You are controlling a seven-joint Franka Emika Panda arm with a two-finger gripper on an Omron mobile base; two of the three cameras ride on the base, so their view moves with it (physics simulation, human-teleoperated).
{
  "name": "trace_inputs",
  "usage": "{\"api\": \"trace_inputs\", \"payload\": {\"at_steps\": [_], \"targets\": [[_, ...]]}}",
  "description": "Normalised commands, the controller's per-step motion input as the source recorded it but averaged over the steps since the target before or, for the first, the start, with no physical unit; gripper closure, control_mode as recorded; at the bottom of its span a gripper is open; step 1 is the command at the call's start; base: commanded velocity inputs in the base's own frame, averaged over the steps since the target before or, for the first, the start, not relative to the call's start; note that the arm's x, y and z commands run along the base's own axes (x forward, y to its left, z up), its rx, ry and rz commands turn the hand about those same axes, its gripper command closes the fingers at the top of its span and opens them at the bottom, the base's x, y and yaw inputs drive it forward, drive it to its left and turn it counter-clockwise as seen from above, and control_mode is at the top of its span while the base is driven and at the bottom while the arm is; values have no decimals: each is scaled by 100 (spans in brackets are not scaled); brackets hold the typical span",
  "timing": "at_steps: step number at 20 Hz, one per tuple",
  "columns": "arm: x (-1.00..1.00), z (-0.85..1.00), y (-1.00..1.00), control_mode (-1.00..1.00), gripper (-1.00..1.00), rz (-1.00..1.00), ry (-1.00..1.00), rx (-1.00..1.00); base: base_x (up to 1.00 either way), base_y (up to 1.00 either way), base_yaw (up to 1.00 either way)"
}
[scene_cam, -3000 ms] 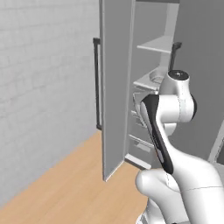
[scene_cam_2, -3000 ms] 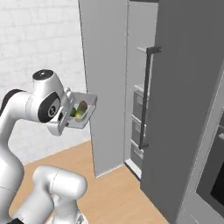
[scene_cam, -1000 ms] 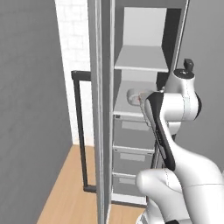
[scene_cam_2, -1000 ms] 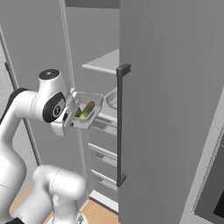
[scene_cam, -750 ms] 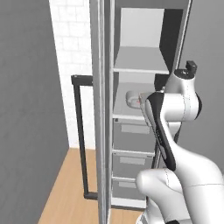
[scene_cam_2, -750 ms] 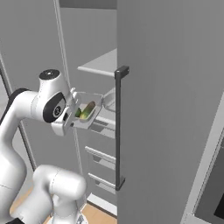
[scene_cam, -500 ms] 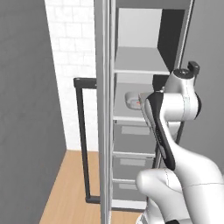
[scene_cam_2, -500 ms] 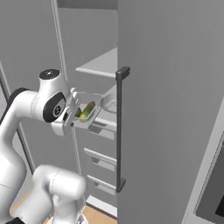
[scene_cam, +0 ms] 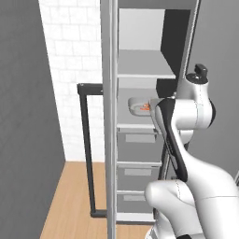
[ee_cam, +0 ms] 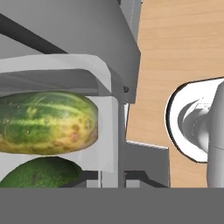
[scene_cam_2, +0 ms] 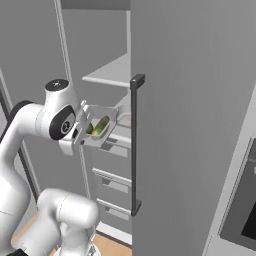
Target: Take the meat container that has the shrimp and place it on the second highest rack of the freezer. Then take the vegetable container that has the cucumber and avocado and place it on the highest rack of the freezer.
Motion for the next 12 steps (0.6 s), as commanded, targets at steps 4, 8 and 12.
{"api": "trace_inputs", "payload": {"at_steps": [4,8,12], "targets": [[0,0,0,100,100,0,0,0,16,16,-11],[0,0,0,100,100,0,0,0,5,0,0],[0,16,0,-100,100,0,-4,0,3,0,0]]}}
